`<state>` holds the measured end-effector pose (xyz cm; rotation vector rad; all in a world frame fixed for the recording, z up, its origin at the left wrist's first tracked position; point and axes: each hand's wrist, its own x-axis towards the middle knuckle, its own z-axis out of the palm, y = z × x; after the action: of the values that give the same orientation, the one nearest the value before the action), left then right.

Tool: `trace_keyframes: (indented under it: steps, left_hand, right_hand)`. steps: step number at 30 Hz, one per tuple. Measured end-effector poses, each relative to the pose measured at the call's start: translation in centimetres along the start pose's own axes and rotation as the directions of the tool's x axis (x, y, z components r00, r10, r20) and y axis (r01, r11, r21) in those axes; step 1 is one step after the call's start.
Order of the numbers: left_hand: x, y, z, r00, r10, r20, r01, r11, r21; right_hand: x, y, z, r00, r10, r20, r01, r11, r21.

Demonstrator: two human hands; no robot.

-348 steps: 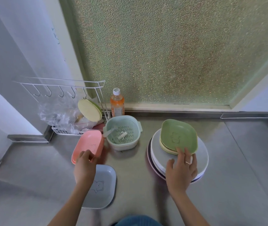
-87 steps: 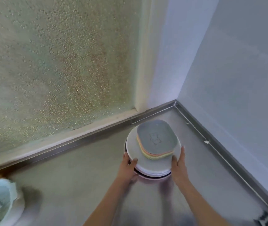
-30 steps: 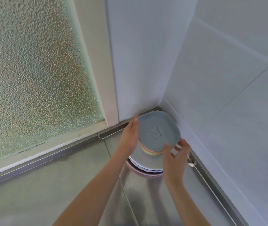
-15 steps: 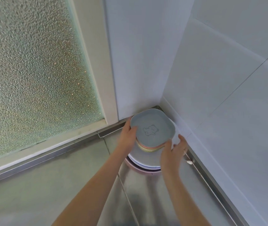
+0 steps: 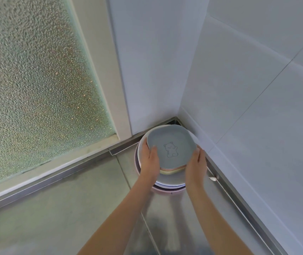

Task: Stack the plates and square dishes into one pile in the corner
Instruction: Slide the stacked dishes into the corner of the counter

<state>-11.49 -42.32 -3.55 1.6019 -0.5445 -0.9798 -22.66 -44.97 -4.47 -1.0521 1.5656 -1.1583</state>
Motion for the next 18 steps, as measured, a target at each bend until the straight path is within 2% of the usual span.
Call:
trace_keyframes:
  steps: [2,6,11,18]
  left_hand:
    - [0.3,-0.7,0.8,1.0,0.006,0.006,-0.006,1.0,-0.019]
    - [-0.2,-1.2,1.5,0.989,-0.148,-0.012,0.146,0.987,-0.063]
    - [0.4,-1.2,1.4,0.995,-0.103,0.002,0.103,0.994,-0.039]
    - [0.2,-1.6,1.0,0.99,-0.142,0.026,0.143,0.989,-0.024]
  right_hand:
    - [-0.2,0.3,0.1,1.0,-0.023,0.021,0.023,1.0,-0.002]
    - [1.6,-1.1,-0.3,0.998,0.009,0.056,-0.008,1.0,-0.016]
    - [1.1,-0.6,-0.1,0.999,-0.021,0.041,0.021,1.0,-0.003]
    - [1.2,-1.0,-0.4,0.999,-0.005,0.051,0.003,0.999,0.033]
